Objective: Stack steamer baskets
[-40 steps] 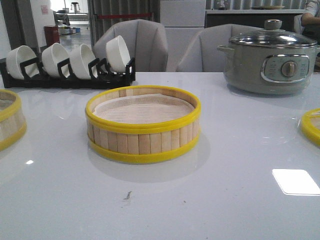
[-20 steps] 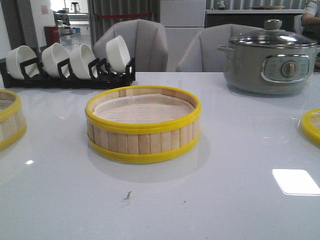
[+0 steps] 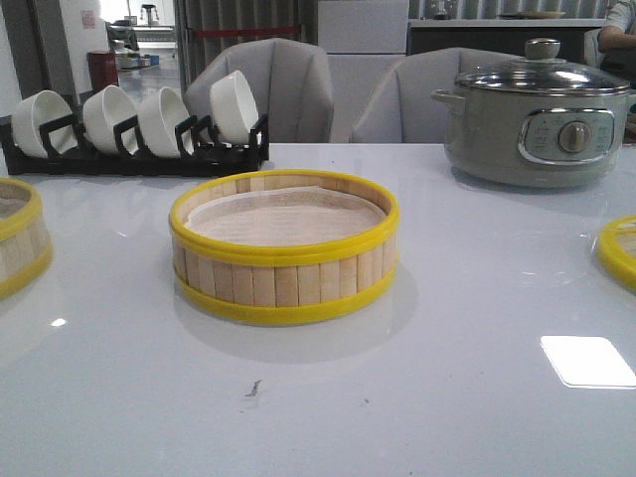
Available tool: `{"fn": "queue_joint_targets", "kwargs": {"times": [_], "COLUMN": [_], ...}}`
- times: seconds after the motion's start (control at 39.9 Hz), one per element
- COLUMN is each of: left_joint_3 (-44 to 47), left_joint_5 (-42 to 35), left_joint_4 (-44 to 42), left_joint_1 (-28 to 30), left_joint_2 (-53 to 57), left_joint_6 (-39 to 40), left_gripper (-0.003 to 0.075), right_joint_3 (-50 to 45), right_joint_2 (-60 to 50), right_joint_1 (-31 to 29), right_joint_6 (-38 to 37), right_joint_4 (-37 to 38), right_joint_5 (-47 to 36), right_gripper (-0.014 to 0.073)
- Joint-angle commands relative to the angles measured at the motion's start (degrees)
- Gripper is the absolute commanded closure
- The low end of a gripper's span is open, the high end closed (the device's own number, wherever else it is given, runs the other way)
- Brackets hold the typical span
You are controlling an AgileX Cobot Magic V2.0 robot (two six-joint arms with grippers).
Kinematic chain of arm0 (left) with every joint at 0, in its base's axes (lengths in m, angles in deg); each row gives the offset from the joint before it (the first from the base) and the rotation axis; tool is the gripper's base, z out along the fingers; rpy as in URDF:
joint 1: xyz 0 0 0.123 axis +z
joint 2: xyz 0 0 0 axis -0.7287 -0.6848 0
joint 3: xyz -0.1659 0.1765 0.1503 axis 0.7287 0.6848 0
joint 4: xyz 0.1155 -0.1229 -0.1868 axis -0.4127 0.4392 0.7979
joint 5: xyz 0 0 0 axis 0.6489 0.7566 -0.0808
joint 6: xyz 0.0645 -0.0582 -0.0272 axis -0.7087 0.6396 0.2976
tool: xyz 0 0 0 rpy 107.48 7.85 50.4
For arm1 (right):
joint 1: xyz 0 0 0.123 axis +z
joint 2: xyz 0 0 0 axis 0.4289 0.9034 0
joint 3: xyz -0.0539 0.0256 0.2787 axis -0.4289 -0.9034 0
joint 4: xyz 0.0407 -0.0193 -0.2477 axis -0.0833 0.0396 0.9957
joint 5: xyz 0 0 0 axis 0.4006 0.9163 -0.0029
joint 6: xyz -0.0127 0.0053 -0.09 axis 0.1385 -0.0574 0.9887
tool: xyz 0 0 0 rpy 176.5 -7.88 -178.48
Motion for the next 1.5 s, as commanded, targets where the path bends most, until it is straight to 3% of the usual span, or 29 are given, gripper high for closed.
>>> {"fn": "queue_joint_targets", "kwargs": {"times": [0.0, 0.23, 0.6, 0.75, 1.48], "left_joint_3": [0.10, -6.05, -52.45, -62.71, -64.15], "left_joint_5": [-3.68, -1.16, 25.37, 30.15, 30.19], "left_joint_4": [0.12, -0.83, -8.01, -8.04, -5.02], "left_joint_1": [0.12, 0.12, -3.62, -4.06, -4.06], "left_joint_2": [0.72, -3.60, -38.43, -48.03, -57.74], "left_joint_6": [0.44, 0.44, -1.04, -1.45, -1.53], "left_gripper": [0.0633, 0.0633, 0.0633, 0.0633, 0.0633], "right_joint_3": [0.89, 0.89, 0.89, 0.89, 0.89], "right_joint_2": [-1.17, -1.17, -1.17, -1.17, -1.17], "right_joint_1": [-0.39, -0.39, -0.39, -0.39, -0.39], "right_joint_6": [0.67, 0.67, 0.67, 0.67, 0.67], "right_joint_4": [0.35, 0.35, 0.35, 0.35, 0.35], "right_joint_5": [-4.77, -4.77, -4.77, -4.77, -4.77], "right_gripper": [0.0538, 0.0538, 0.0538, 0.0538, 0.0538]}}
